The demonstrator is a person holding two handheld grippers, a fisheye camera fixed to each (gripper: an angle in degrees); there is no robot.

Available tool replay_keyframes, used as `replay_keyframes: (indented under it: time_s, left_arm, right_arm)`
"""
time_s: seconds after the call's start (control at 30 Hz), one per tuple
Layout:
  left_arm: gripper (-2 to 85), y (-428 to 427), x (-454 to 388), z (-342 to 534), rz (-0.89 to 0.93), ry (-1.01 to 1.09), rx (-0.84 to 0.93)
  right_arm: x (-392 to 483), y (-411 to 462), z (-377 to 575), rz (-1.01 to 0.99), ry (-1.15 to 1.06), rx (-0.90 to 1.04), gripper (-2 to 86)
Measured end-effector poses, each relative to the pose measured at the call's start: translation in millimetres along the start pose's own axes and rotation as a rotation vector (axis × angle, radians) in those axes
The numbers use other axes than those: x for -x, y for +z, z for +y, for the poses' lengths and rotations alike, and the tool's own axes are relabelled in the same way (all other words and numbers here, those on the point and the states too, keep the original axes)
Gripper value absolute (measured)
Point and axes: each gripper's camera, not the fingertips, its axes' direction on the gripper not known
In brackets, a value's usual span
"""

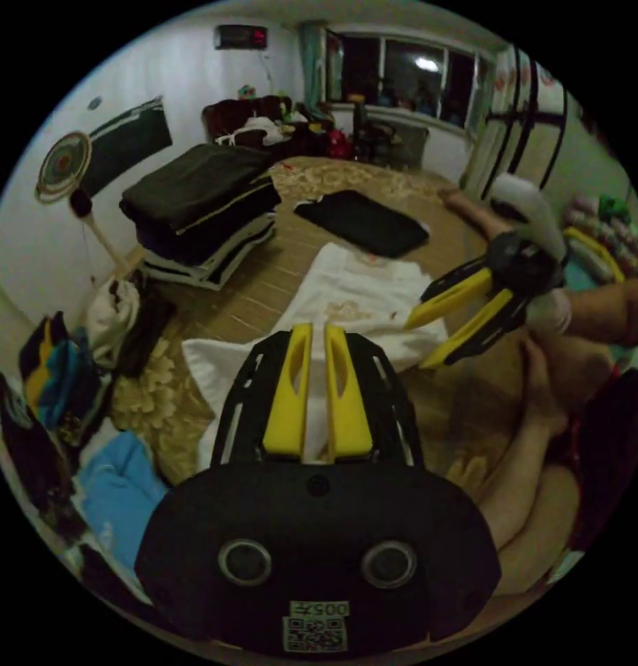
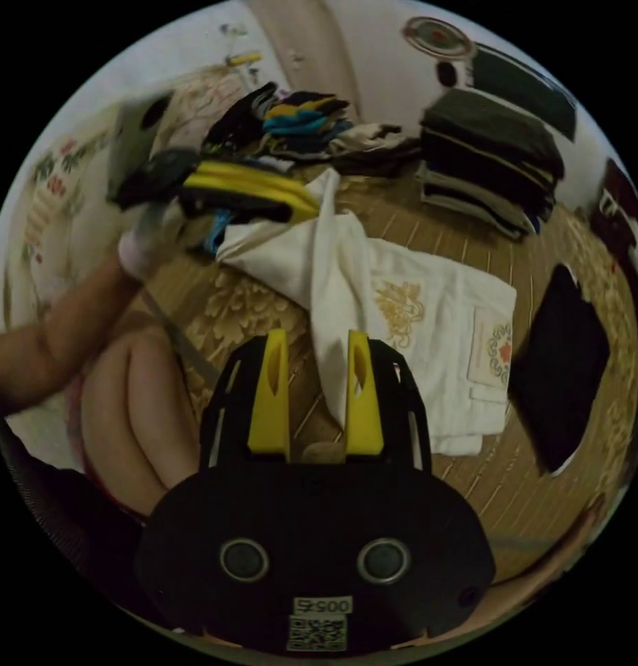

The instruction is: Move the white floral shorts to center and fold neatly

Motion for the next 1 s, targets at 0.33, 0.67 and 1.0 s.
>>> replay_keyframes:
  time_s: [0.33,0.67,1.0]
  left_arm:
    - [4.7,99,-52,-105,-0.087,0.519,0.516]
    - [-0.5,30,-53,-105,0.232,0.302,0.579]
    - [-0.4,-17,-69,-97,0.252,0.104,0.679]
  right_arm:
    - [-34,18,40,0.149,-0.019,0.133,2.1]
    - [-73,-51,97,-0.093,-0.059,0.01,-0.9]
    - [-119,-38,167,-0.353,0.09,0.204,-0.9]
